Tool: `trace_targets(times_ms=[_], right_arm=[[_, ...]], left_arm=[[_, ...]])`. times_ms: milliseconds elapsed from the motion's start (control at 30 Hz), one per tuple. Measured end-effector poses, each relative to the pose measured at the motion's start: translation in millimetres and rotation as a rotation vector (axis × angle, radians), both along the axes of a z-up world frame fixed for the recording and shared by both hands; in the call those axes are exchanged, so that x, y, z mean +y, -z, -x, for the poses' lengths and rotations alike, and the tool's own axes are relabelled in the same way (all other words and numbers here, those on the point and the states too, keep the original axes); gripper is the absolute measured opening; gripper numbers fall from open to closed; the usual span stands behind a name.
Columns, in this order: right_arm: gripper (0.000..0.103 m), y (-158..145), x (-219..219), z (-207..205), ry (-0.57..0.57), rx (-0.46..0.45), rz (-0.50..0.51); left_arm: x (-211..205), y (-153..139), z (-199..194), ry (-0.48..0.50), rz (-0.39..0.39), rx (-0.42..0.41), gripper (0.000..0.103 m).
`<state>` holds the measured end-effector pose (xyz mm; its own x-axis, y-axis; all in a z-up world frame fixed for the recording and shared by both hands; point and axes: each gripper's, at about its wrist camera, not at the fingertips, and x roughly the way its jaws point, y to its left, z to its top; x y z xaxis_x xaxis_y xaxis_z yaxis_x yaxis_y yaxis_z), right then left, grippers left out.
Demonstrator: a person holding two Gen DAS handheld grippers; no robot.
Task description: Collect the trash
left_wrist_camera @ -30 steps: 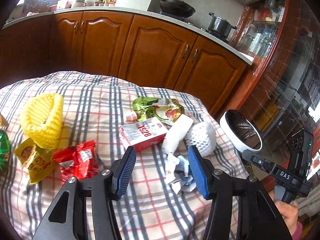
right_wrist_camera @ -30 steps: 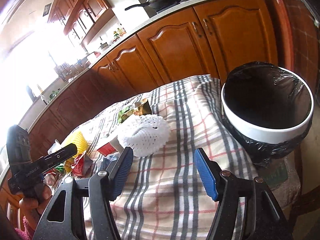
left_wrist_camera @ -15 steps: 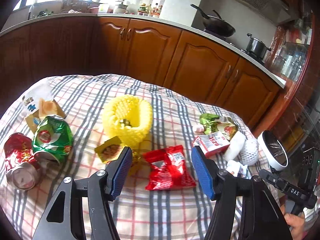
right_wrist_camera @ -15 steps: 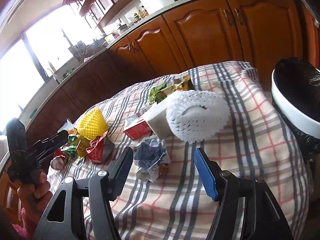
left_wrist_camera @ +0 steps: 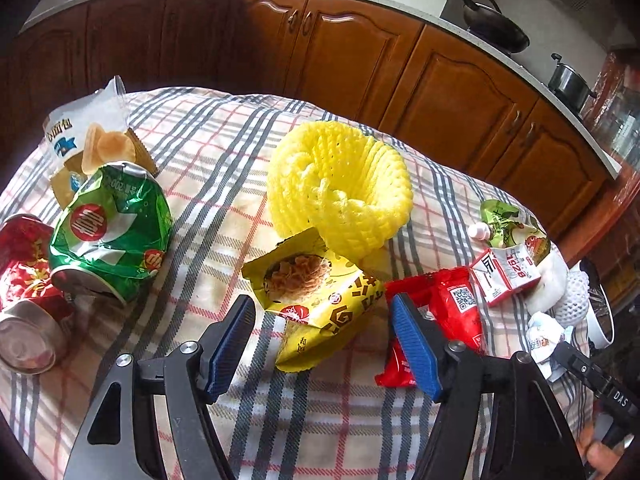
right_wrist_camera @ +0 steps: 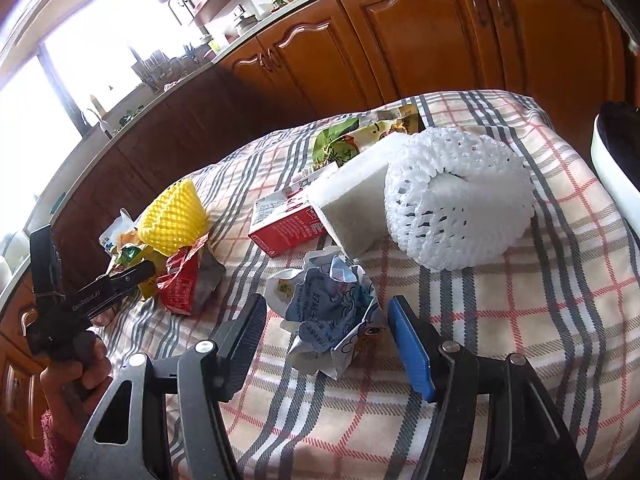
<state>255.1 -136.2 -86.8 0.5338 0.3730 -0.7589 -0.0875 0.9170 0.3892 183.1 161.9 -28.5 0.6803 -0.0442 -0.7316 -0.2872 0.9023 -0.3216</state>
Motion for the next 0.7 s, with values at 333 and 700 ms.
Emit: trace_targets(times_ms=[333,700], right_arm=[[0.036,-6,6,6,-0.029,-0.039,0.027],[0.035,-34,-11,31,-0.021,-0.11,0.001]], left_arm=[[6,1,2,0.042,0.017,-0.039,0.032],[-39,-53,39,0.195,-0.039,-0.173,0.031]])
